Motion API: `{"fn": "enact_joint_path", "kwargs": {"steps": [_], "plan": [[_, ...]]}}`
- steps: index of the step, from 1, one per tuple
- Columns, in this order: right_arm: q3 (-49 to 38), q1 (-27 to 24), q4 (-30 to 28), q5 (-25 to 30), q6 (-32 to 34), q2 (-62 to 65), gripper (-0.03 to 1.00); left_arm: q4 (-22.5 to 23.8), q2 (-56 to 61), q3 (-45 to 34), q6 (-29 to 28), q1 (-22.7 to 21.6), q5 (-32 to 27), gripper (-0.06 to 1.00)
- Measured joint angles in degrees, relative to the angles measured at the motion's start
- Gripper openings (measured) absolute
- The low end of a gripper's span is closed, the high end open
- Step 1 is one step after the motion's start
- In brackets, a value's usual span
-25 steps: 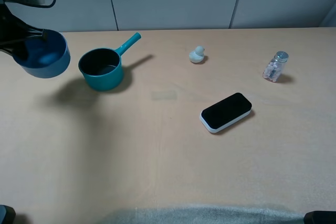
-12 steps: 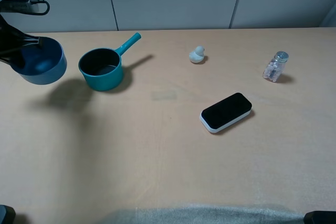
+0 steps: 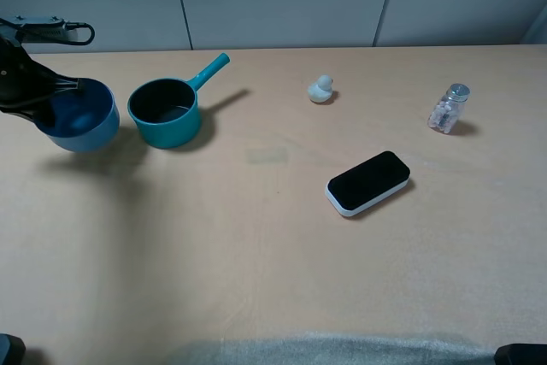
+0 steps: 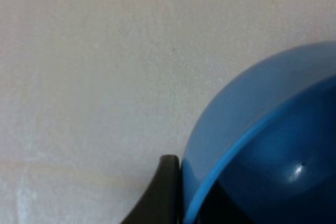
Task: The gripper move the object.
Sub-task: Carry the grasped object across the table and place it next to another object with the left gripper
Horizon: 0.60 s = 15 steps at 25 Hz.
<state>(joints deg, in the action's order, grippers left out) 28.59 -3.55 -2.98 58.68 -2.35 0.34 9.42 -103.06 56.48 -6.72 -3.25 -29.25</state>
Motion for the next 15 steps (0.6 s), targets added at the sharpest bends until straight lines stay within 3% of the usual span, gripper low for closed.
{"fn": "enact_joint_path", "kwargs": {"steps": [15], "plan": [[0.0,0.0,0.0,0.0,0.0,0.0,0.68,-1.3,-6.6,0.0,-0.1,0.0,4.5,0.06]]}}
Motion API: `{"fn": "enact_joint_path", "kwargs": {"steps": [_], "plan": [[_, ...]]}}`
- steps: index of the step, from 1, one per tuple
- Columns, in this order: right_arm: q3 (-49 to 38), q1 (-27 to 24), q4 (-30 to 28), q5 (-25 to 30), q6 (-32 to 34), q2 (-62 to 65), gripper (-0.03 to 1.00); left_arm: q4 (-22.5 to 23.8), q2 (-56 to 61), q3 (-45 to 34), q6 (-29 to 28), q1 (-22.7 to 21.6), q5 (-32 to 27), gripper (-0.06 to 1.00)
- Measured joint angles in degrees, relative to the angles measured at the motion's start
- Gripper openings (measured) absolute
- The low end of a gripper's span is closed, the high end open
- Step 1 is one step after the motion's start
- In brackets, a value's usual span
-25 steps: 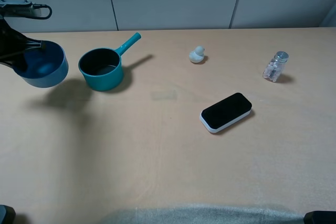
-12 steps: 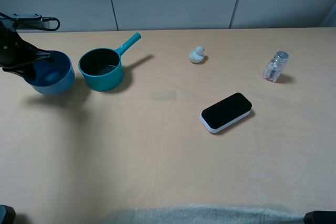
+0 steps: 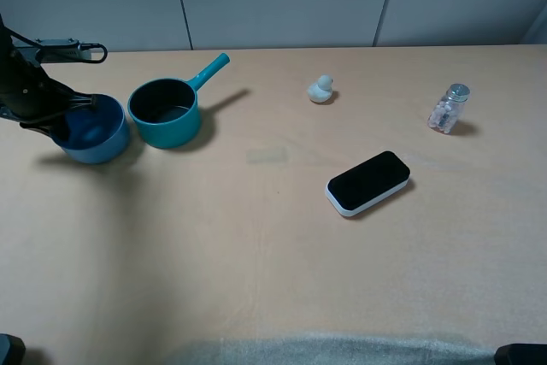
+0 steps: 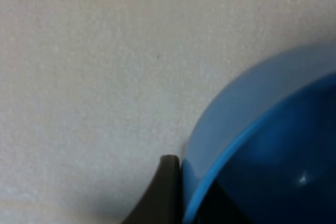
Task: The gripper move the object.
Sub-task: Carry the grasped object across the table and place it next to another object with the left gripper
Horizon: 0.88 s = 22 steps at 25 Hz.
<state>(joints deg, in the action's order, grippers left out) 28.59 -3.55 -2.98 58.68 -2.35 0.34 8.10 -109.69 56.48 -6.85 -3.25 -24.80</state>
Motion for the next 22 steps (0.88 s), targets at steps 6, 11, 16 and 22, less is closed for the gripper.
{"fn": "enact_joint_path", "kwargs": {"steps": [6,11,16,22], "plan": [[0.0,0.0,0.0,0.0,0.0,0.0,0.68,-0.2,0.0,0.0,0.0,0.0,0.0,0.06],[0.0,0.0,0.0,0.0,0.0,0.0,0.68,-0.2,0.0,0.0,0.0,0.0,0.0,0.06],[0.0,0.0,0.0,0.0,0.0,0.0,0.68,-0.2,0.0,0.0,0.0,0.0,-0.1,0.06],[0.0,0.0,0.0,0.0,0.0,0.0,0.68,-0.2,0.0,0.0,-0.1,0.0,-0.3,0.11]]}}
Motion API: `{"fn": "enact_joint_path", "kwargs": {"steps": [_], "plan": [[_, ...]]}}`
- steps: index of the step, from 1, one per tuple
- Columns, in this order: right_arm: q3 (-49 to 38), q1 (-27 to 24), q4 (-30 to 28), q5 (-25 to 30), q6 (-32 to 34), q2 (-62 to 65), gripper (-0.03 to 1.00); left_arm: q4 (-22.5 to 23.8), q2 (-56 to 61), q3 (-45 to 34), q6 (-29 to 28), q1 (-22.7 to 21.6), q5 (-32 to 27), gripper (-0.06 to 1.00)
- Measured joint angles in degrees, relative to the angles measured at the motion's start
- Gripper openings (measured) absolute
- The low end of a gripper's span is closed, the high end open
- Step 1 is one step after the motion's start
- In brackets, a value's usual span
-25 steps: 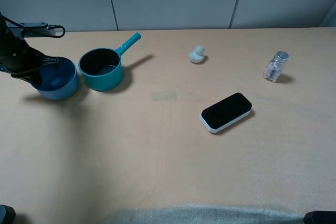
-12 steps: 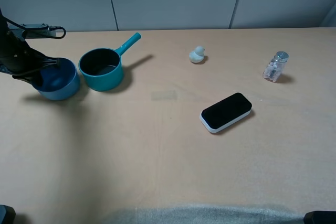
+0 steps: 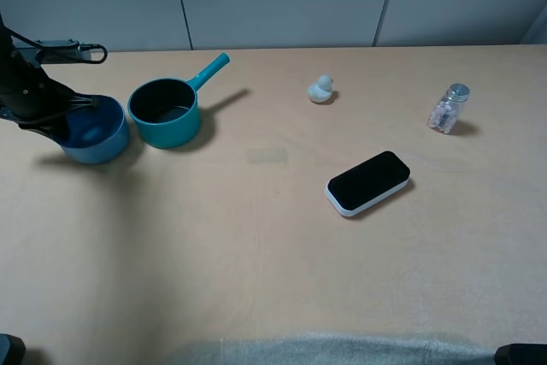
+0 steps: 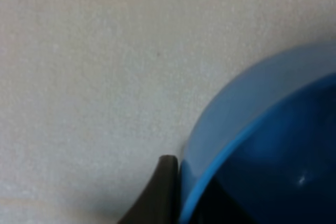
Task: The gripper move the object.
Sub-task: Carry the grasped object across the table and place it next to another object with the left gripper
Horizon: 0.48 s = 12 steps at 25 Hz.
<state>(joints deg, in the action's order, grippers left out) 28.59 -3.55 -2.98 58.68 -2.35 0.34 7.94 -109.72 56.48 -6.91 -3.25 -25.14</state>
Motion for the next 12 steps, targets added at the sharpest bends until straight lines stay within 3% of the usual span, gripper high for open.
{"fn": "enact_joint_path", "kwargs": {"steps": [7,12], "plan": [[0.0,0.0,0.0,0.0,0.0,0.0,0.68,0.0,-0.1,0.0,-0.5,0.0,-1.1,0.44],[0.0,0.0,0.0,0.0,0.0,0.0,0.68,0.0,-0.1,0.0,-1.8,0.0,-1.1,0.60]]}}
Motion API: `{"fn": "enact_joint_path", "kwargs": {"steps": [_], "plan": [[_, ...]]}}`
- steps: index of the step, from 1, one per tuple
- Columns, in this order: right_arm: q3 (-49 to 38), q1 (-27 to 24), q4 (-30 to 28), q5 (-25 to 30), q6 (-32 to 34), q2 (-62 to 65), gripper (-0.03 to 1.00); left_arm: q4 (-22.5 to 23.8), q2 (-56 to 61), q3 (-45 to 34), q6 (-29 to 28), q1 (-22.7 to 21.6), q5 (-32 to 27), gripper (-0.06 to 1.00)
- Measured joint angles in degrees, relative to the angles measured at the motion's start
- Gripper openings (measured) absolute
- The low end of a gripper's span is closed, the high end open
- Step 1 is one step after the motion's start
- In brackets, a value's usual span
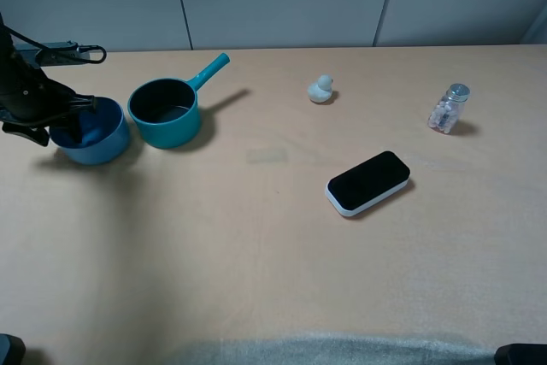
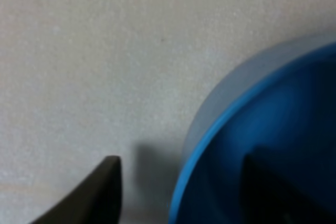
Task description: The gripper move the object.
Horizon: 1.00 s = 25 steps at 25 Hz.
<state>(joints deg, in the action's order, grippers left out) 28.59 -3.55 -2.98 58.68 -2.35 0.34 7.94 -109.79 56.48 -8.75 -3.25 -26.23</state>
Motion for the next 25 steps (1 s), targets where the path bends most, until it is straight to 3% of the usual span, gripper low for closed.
{"fn": "enact_joint_path", "kwargs": {"steps": [12,25], "plan": [[0.0,0.0,0.0,0.0,0.0,0.0,0.68,0.0,0.0,0.0,-0.4,0.0,-0.2,0.72],[0.0,0.0,0.0,0.0,0.0,0.0,0.68,0.0,10.3,0.0,-0.9,0.0,-2.6,0.73]]}}
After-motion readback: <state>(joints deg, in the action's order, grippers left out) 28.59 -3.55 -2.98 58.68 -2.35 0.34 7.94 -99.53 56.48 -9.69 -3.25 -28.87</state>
